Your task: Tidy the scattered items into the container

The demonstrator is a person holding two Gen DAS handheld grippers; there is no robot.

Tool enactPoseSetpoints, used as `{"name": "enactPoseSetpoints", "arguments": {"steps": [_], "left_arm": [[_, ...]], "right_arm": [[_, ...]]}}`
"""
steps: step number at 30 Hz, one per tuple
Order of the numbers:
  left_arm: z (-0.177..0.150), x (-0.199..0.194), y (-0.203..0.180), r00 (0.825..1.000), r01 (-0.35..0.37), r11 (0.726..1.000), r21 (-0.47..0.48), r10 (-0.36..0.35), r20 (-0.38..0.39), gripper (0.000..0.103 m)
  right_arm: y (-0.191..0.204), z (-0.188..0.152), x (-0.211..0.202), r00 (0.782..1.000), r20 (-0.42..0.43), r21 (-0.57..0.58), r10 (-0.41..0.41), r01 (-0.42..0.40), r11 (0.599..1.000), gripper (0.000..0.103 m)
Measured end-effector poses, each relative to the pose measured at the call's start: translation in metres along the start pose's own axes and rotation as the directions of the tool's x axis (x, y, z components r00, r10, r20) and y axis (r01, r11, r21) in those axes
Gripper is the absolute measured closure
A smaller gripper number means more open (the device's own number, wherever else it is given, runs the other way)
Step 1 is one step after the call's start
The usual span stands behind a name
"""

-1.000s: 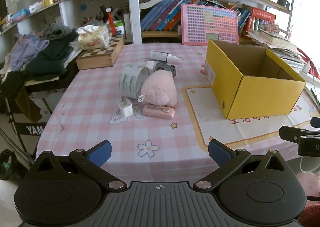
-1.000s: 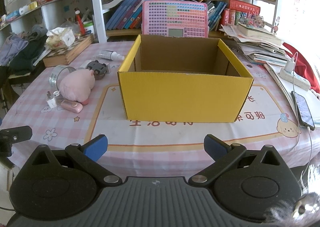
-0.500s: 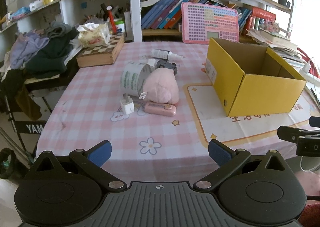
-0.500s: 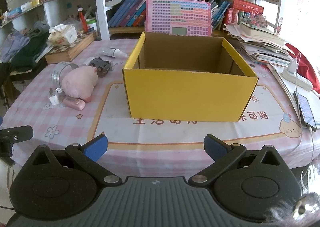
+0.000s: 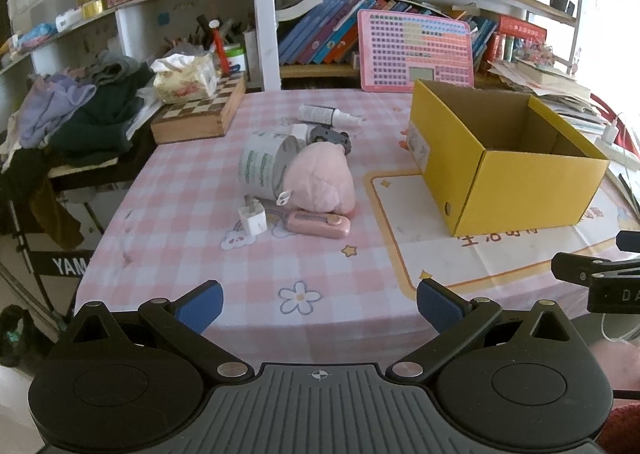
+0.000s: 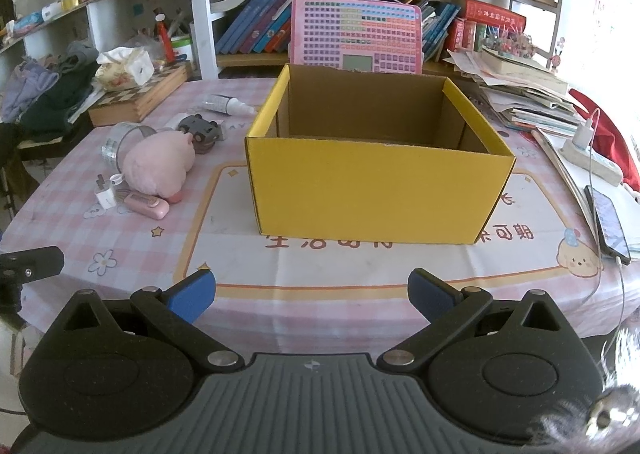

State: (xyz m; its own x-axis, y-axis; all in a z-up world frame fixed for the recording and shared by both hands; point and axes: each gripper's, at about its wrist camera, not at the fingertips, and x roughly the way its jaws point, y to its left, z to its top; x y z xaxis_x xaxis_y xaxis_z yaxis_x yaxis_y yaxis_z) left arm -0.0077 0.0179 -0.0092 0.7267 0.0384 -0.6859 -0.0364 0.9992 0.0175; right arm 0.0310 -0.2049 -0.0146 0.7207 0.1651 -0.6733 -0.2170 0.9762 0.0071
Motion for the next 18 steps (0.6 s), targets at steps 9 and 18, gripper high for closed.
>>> {"name": "enactPoseSetpoints", "arguments": {"steps": [9, 18], "left_arm": [[-0.0007, 0.0008, 0.0003, 1.0, 0.012, 1.0, -0.003, -0.012, -0.015, 0.0], [-0.0019, -0.002, -0.0002, 1.0, 0.013, 1.0, 0.0, -0.013, -0.002, 0.0]], "right_arm": [[0.0014, -0.0001, -0.001, 1.0, -0.002, -0.01, -0.003, 0.003, 1.0, 0.0], [0.0055, -0.0034, -0.002, 1.0, -0.007, -0.027, 0.005, -0.005, 1.0, 0.0]]}}
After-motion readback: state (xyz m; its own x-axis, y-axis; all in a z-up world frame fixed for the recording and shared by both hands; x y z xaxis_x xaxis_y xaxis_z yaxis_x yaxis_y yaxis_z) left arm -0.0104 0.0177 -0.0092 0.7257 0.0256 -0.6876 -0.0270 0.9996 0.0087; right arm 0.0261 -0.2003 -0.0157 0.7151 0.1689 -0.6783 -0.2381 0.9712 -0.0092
